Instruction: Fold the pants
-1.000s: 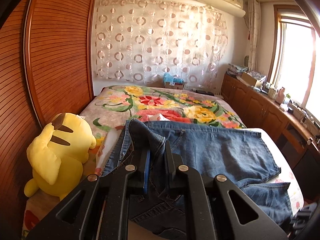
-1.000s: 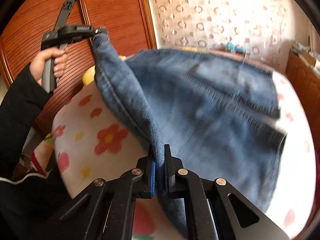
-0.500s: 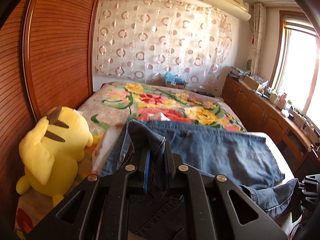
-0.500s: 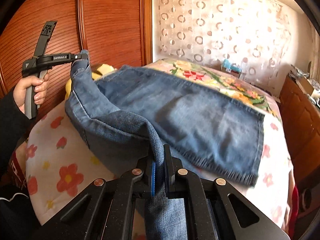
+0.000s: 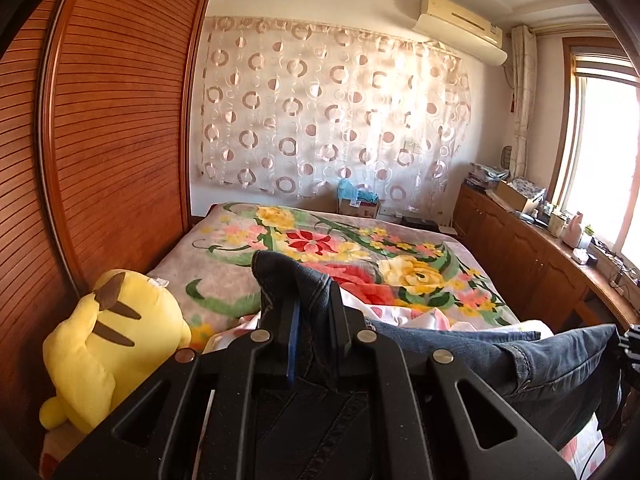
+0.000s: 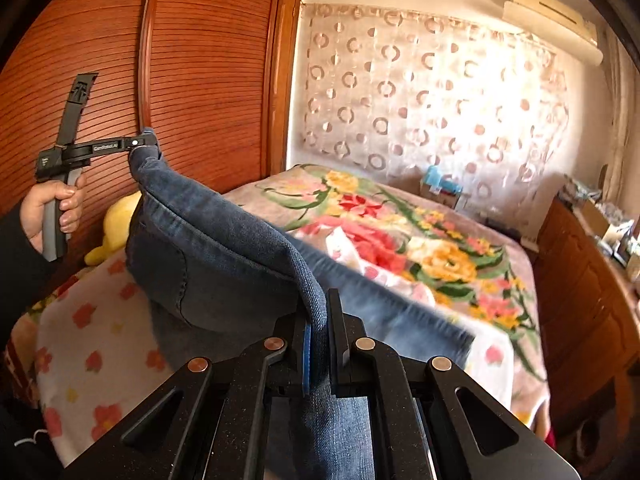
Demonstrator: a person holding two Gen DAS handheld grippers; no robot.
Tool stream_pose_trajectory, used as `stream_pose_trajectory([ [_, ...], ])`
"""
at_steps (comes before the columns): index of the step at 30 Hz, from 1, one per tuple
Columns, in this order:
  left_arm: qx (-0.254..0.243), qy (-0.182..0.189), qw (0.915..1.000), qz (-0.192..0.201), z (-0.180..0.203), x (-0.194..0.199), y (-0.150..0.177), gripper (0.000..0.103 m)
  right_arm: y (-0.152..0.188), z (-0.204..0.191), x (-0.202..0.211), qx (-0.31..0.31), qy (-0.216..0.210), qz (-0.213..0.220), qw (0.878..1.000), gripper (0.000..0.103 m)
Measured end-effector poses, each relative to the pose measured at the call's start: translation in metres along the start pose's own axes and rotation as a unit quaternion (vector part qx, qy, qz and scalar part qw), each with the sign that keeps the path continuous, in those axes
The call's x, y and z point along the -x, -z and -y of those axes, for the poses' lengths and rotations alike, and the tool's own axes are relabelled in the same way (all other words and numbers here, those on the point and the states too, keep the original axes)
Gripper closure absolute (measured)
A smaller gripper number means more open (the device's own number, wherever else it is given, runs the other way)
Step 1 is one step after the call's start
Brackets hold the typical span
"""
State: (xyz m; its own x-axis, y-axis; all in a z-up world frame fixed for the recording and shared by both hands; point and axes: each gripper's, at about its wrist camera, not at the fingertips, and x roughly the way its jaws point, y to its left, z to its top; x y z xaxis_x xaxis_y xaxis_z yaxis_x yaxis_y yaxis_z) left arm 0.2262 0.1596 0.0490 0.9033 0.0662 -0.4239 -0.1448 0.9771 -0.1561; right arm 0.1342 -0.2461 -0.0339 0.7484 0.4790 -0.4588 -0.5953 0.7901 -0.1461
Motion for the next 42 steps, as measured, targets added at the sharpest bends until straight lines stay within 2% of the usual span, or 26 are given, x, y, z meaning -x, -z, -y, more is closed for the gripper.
stream_pose_trajectory([
  [8, 0.003, -0.008, 0.9996, -0.027, -0.005, -0.041, -0.005, 0.090, -0.024, 0.001, -0.056, 0.025, 0.023, -0.020, 0.999, 0.097],
  [21, -0.016, -0.019, 0.9962, -0.083, -0.008, -0.102, -0.002, 0.090, -0.039, 0.021, -0.154, 0.021, 0.009, -0.091, 0.996, 0.097],
  [25, -0.028, -0.026, 0.9939, -0.103, -0.008, -0.115, 0.004, 0.088, -0.054, 0.035, -0.183, 0.020, 0.004, -0.106, 0.994, 0.097],
  [28, -0.033, -0.030, 0.9929, -0.110, -0.010, -0.118, 0.006, 0.079, -0.061, 0.039, -0.199, 0.020, 0.000, -0.114, 0.993, 0.097],
  [33, -0.044, -0.015, 0.9937, -0.102, -0.008, -0.111, 0.006, 0.043, -0.062, 0.042, -0.211, 0.019, -0.008, -0.126, 0.992, 0.097],
  [36, -0.048, 0.010, 0.9924, -0.113, -0.004, -0.108, 0.008, 0.034, -0.059, 0.049, -0.217, 0.012, -0.009, -0.129, 0.992, 0.097],
  [38, -0.050, 0.020, 0.9916, -0.118, 0.001, -0.103, 0.014, 0.034, -0.059, 0.053, -0.219, 0.004, -0.013, -0.131, 0.991, 0.095],
  [39, -0.053, 0.024, 0.9907, -0.123, 0.007, -0.101, 0.020, 0.033, -0.058, 0.055, -0.220, 0.000, -0.015, -0.132, 0.991, 0.090],
  [41, -0.067, 0.034, 0.9881, -0.135, 0.020, -0.099, 0.031, 0.033, -0.057, 0.058, -0.218, -0.009, -0.008, -0.131, 0.991, 0.068],
  [42, -0.072, 0.038, 0.9871, -0.138, 0.025, -0.098, 0.034, 0.033, -0.058, 0.062, -0.216, -0.018, -0.008, -0.129, 0.991, 0.066],
])
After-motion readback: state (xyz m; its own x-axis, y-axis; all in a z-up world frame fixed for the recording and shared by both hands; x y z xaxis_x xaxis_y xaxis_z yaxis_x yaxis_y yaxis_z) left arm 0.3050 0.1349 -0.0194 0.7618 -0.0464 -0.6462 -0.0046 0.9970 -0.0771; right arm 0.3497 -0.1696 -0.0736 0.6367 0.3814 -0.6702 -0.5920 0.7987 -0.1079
